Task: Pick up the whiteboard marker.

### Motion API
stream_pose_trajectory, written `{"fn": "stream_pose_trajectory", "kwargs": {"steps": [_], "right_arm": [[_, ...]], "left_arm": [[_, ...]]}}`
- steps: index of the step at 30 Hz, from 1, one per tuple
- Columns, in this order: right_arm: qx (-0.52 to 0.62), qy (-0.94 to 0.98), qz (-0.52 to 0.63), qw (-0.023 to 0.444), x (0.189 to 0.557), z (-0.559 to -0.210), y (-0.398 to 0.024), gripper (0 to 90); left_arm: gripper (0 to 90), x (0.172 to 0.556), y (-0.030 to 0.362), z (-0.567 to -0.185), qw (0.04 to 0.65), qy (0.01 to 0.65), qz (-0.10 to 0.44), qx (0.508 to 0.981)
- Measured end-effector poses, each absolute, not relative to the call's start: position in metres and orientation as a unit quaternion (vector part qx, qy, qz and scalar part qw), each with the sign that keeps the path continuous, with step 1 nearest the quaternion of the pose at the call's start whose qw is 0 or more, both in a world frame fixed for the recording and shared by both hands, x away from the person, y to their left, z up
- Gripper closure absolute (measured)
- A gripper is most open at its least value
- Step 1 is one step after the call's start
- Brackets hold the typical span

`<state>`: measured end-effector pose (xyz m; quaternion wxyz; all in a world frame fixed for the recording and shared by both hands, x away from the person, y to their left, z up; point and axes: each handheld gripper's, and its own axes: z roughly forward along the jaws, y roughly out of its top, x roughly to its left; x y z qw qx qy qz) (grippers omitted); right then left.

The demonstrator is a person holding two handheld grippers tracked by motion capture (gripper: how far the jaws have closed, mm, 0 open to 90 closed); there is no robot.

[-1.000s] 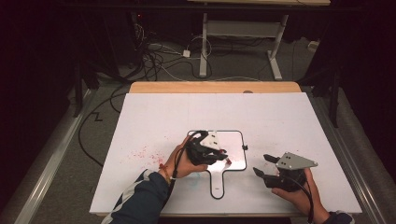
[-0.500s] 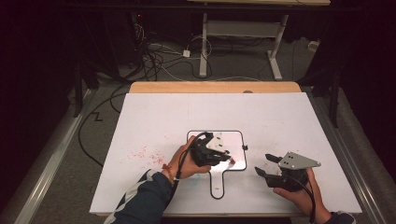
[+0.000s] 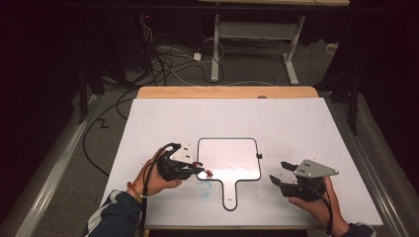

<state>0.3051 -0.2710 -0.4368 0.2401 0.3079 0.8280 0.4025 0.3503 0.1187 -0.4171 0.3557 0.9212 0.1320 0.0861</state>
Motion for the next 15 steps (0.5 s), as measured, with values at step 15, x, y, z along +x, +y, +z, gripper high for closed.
{"fn": "stream_pose_trajectory", "kwargs": {"steps": [15], "right_arm": [[0.306,0.827,0.406,0.239,0.305,-0.436,-0.274,39.4]], "left_arm": [[78.4,0.361,0.038,-0.416,0.361,0.065,0.082,0.927]]}}
